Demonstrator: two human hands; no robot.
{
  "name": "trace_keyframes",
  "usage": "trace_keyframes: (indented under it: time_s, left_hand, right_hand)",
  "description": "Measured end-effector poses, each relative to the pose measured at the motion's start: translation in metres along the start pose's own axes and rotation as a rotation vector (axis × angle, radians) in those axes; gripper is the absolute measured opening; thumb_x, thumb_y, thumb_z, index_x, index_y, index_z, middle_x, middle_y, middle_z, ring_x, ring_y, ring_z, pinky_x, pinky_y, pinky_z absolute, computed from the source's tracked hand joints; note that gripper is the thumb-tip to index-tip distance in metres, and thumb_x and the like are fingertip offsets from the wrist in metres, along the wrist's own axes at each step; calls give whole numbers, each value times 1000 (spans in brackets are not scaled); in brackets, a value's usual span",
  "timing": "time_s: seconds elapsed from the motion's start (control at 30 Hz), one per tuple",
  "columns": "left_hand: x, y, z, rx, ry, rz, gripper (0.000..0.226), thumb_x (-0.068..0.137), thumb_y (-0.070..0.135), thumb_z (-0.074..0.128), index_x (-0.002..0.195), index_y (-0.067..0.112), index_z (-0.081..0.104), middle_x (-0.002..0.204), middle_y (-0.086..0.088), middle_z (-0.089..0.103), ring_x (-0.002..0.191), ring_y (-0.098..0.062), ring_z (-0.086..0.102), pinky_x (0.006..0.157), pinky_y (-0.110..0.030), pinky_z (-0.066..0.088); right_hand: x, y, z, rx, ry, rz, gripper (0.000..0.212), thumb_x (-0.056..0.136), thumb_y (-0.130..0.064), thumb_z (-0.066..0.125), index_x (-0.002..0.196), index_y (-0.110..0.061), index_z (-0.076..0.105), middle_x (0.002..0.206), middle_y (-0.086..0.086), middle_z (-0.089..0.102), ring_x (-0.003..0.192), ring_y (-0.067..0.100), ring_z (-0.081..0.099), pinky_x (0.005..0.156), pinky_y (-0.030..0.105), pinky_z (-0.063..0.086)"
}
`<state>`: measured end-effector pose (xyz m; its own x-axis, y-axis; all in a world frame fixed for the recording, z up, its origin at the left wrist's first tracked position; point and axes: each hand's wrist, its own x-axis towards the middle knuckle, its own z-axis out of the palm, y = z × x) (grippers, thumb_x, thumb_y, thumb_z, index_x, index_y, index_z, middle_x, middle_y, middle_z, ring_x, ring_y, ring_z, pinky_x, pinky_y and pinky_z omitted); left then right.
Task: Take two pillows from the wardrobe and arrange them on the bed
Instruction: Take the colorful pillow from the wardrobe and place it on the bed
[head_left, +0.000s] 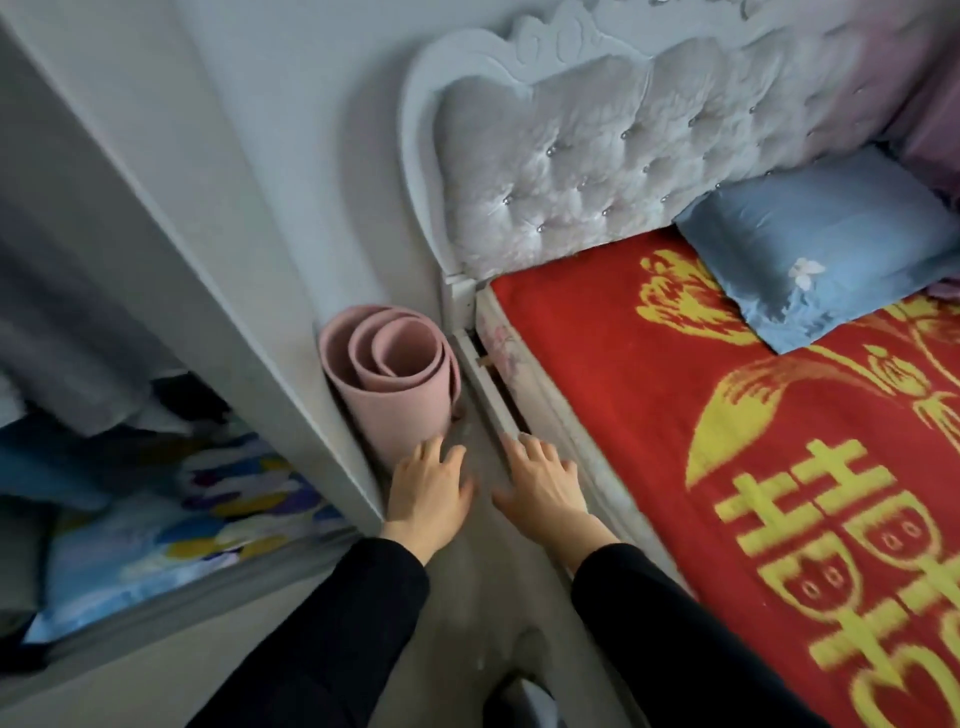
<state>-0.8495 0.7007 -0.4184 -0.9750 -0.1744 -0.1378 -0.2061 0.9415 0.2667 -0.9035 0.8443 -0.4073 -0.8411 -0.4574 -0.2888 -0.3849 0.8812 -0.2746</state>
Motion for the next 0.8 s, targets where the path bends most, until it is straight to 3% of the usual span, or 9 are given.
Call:
trace_keyframes:
  time_s: [0.23,0.4,0.6,0.8]
  left_hand:
    - [-138,-162,-5,-72,-26,-187,45,93,37,44,134,18,42,148,-11,34,133,-32,32,104,-44,35]
    - [-197,-258,-20,-54,-5,-260,45,93,37,43,133,19,42,145,-11,37,129,-30,35,103,-42,38]
    - [-195,-358,2,-35,-15,-321,41,92,37,42,128,19,45,139,-7,42,127,-26,38,99,-38,39]
    - [-145,-469,75,-17,-23,-399,40,90,37,43,126,21,47,137,-4,45,125,-24,41,99,-36,41]
  right_hand:
    - [-56,-156,85,-85,-68,-132,74,86,-42,56,146,-19,19,148,6,31,132,30,32,105,53,32]
    - [-68,-254,126,-92,-82,-237,73,84,-41,58,144,-19,22,143,8,35,128,31,36,101,51,35]
    - [-20,-327,184,-121,-118,-300,72,86,-45,55,145,-19,22,147,5,32,130,29,33,104,48,33]
    - [78,-366,282,-146,-204,-307,70,88,-45,52,146,-20,19,150,4,28,134,27,30,106,50,31]
